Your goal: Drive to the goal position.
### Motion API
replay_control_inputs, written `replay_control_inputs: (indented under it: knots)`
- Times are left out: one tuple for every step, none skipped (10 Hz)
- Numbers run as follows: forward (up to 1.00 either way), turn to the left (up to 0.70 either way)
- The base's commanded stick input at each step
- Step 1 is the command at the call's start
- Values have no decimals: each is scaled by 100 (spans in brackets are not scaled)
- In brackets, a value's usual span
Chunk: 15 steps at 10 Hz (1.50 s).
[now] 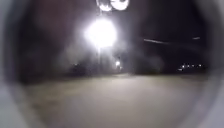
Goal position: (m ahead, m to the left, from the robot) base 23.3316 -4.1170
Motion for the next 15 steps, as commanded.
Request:
replay_control_inputs:
  knots:
    - [100, 0]
    - [100, 0]
    - [100, 0]
    - [100, 0]
    - [100, 0]
    - [100, -2]
    - [100, -31]
    - [100, -26]
    - [100, -13]
    - [100, -2]
    - [100, 0]
    - [100, 0]
    - [100, 0]
    - [100, 0]
    - [100, 0]
